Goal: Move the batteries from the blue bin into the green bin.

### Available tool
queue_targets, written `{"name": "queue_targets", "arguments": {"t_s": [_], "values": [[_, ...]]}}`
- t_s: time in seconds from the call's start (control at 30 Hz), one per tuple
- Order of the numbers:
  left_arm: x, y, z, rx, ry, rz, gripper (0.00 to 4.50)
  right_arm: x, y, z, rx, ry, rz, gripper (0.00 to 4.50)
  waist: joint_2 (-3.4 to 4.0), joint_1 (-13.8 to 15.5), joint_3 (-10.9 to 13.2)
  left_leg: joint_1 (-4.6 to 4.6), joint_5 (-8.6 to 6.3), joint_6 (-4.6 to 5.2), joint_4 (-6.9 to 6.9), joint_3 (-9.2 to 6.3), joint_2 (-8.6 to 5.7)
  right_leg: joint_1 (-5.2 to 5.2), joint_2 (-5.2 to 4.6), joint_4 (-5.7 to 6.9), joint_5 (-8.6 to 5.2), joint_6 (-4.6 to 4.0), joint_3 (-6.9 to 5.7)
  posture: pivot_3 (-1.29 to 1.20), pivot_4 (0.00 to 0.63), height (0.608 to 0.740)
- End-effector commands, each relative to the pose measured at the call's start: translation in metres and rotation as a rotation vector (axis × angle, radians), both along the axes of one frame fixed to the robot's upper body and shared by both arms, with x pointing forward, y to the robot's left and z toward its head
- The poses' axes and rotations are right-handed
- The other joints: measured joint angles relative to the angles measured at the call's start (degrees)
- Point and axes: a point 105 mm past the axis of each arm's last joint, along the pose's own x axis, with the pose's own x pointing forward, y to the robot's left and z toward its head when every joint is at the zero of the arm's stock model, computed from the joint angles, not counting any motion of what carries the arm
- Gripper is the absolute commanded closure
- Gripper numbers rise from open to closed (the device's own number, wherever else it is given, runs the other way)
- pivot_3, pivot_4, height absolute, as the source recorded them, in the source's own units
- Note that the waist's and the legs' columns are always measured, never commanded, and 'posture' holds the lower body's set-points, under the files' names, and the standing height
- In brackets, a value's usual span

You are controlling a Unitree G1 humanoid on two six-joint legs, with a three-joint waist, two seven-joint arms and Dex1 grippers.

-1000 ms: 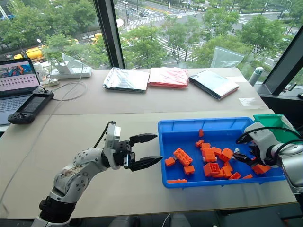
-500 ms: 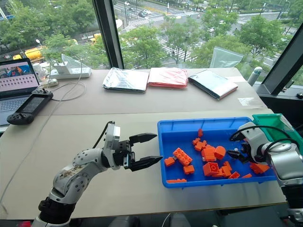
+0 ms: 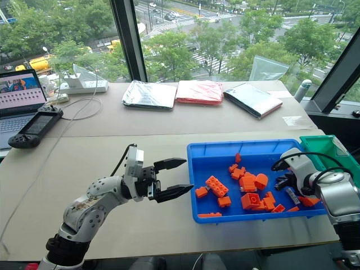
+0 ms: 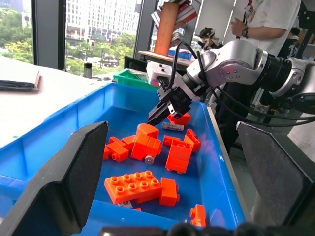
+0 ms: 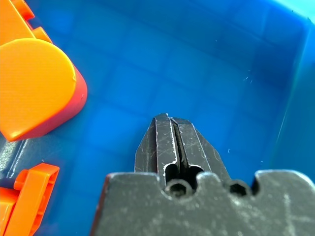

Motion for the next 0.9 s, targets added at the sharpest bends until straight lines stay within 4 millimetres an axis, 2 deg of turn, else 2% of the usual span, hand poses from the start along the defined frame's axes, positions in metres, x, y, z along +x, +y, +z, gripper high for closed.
{"name": "queue_targets", "arguments": {"t_s": [0.03, 0.23, 0.27, 0.33, 0.47, 0.5, 0.67, 0.9], "values": [[-0.005, -0.003, 0.011, -0.026, -0.039, -0.027, 0.0, 0.001, -0.007, 0.017, -0.03, -0.048, -0.028, 4.48, 0.0, -0.05, 0.0, 0.0, 0.0, 0.0, 0.0, 0.0, 0.0, -0.01, 0.0, 0.0, 0.0, 0.0, 0.0, 0.0, 0.15, 0.74], [-0.006, -0.003, 0.011, -0.026, -0.035, -0.025, 0.0, -0.011, -0.007, 0.042, -0.058, -0.093, -0.014, 4.48, 0.05, -0.02, 0.01, -0.04, 0.0, 0.0, -0.01, 0.0, 0.0, -0.06, -0.01, 0.01, 0.0, 0.0, 0.0, 0.0, 0.15, 0.74], [-0.006, -0.003, 0.01, -0.026, -0.034, -0.025, 0.0, -0.015, -0.005, 0.042, -0.056, -0.086, -0.005, 3.91, 0.06, 0.09, 0.01, -0.04, 0.0, 0.0, -0.01, 0.0, -0.01, -0.06, -0.01, 0.01, 0.0, 0.0, 0.01, 0.0, 0.15, 0.74], [-0.006, -0.003, 0.01, -0.026, -0.032, -0.025, 0.0, -0.02, -0.003, 0.042, -0.06, -0.074, 0.007, 3.4, 0.06, 0.09, 0.01, -0.05, 0.0, 0.0, -0.02, -0.02, 0.0, -0.06, 0.01, 0.0, 0.0, 0.0, 0.0, 0.0, 0.15, 0.74], [-0.007, -0.003, 0.009, -0.026, -0.031, -0.022, 0.0, -0.031, -0.001, 0.041, -0.078, -0.05, 0.02, 1.89, 0.06, 0.01, 0.01, -0.04, 0.0, 0.0, -0.01, 0.0, 0.0, -0.03, 0.0, -0.01, 0.0, 0.0, 0.0, 0.0, 0.15, 0.74], [-0.007, -0.002, 0.009, -0.027, -0.03, -0.02, 0.0, -0.036, 0.001, 0.04, -0.075, -0.035, 0.03, 1.67, 0.06, 0.0, 0.01, -0.04, 0.0, 0.0, -0.01, 0.0, 0.0, -0.04, 0.0, 0.0, 0.0, 0.0, 0.0, 0.0, 0.15, 0.74], [-0.007, -0.003, 0.008, -0.029, -0.024, -0.017, 0.0, -0.046, -0.006, 0.028, -0.099, 0.016, 0.01, 1.67, 0.07, 0.03, 0.01, -0.04, 0.0, 0.0, 0.0, 0.0, 0.0, -0.03, 0.0, -0.01, 0.0, 0.01, 0.0, 0.0, 0.15, 0.74], [-0.006, -0.004, 0.007, -0.027, -0.021, -0.021, 0.0, -0.04, -0.006, 0.014, -0.105, 0.05, 0.033, 1.67, 0.07, -0.12, 0.01, -0.03, 0.0, 0.0, 0.0, 0.02, 0.0, -0.04, 0.0, -0.01, -0.01, 0.01, 0.01, 0.0, 0.15, 0.74]]}}
